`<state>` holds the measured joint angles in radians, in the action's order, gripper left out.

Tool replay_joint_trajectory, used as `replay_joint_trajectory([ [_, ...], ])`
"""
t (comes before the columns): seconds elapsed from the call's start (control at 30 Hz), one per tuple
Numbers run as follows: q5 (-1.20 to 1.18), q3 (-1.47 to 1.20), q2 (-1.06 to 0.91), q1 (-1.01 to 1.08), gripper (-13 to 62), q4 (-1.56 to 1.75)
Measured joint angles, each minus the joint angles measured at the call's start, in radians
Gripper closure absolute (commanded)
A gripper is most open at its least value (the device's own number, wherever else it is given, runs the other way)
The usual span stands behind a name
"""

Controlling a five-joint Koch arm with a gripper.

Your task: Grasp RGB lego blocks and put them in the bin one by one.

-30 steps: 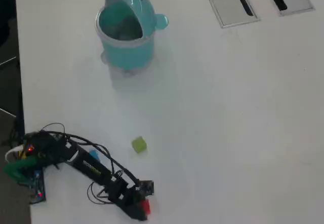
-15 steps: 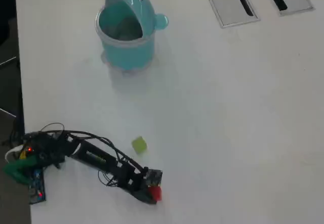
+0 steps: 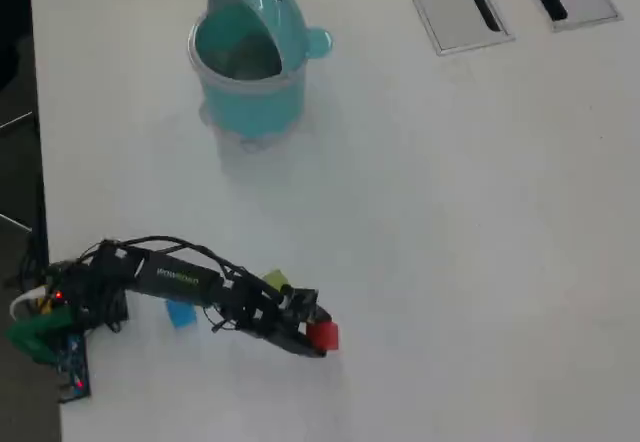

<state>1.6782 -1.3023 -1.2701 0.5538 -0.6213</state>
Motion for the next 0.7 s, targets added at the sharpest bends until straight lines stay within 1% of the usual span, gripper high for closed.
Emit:
replay_joint_trajectory([
  [0.1,-0.029,-0.008,-0.066,-0.051,37.8,0.005],
  [0.2,-0.071,-0.083,-0.149,-0.112,40.1,0.051],
  [0.33,-0.106,-0.178,-0.278,-0.215,40.2,0.064],
  [0.37,-0.117,-0.215,-0.350,-0.273,40.3,0.064],
  [0.4,-0.118,-0.221,-0.360,-0.285,41.0,0.064],
  [0.43,-0.126,-0.252,-0.423,-0.344,41.8,0.072],
  [0.5,-0.124,-0.264,-0.460,-0.380,42.4,0.074],
  [0.53,-0.126,-0.296,-0.517,-0.443,42.4,0.077],
  [0.67,-0.130,-0.301,-0.601,-0.560,42.5,0.078],
  [0.7,-0.130,-0.331,-0.650,-0.614,42.5,0.080],
])
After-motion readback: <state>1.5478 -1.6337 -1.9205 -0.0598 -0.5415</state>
